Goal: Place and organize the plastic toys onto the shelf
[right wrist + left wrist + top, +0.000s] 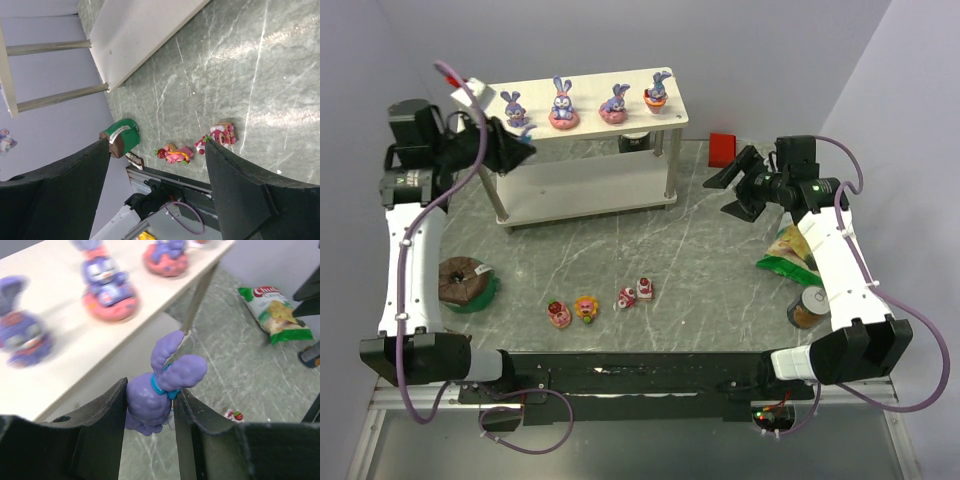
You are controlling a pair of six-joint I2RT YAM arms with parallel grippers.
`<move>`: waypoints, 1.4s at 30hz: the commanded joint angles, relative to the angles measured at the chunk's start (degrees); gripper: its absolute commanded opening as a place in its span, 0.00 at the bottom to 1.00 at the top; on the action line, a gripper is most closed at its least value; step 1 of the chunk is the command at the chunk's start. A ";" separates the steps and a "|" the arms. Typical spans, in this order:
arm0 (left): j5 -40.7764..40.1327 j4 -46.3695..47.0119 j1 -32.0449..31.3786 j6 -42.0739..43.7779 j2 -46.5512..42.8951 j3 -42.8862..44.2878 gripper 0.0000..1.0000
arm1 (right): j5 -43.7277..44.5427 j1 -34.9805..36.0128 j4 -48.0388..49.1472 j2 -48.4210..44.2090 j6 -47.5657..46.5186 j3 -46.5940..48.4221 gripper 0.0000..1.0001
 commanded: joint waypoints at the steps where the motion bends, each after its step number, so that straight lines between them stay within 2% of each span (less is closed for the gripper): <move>1: 7.97 1.61 7.62 -0.23 0.00 3.56 0.01 | -1.54 -0.40 1.15 1.42 -1.81 4.58 0.83; 4: 15.69 5.12 13.68 -3.04 1.67 4.18 0.01 | -1.98 -0.40 1.33 2.83 -1.99 5.28 0.83; 6: 22.70 11.78 17.47 -10.30 3.16 3.75 0.01 | -2.60 -0.57 1.33 3.88 -2.16 6.16 0.83; 9: 28.17 24.18 19.67 -19.29 4.40 0.16 0.01 | -3.21 -0.57 1.50 5.03 -2.26 6.69 0.82; 12: 30.74 30.87 20.64 -24.66 6.94 -0.04 0.01 | -3.65 -0.48 2.73 5.20 -1.64 6.08 0.82; 17: 32.50 30.35 21.52 -26.06 13.00 4.35 0.01 | -3.83 -0.48 4.22 5.12 -1.11 5.20 0.82; 21: 34.78 39.66 22.05 -33.97 16.52 5.67 0.01 | -3.74 -0.57 4.84 4.94 -0.50 4.58 0.82; 25: 37.68 53.51 22.49 -42.93 20.12 6.20 0.01 | -3.39 -0.48 5.89 4.33 0.20 3.18 0.81; 27: 39.00 60.30 22.57 -50.04 20.92 5.51 0.01 | -3.13 -0.48 6.24 4.06 0.56 2.82 0.81; 28: 39.44 67.90 22.66 -55.72 21.70 5.07 0.01 | -3.04 -0.40 6.42 3.97 0.73 2.47 0.81; 31: 40.94 80.50 22.66 -65.68 24.16 4.10 0.01 | -2.95 -0.48 7.04 3.71 1.26 1.95 0.81; 32: 41.20 86.98 22.66 -71.46 24.78 4.01 0.01 | -2.86 -0.40 7.21 3.62 1.35 1.86 0.81; 42: 41.91 86.43 22.66 -72.13 27.78 6.03 0.01 | -2.34 -0.40 7.21 3.89 1.79 2.03 0.80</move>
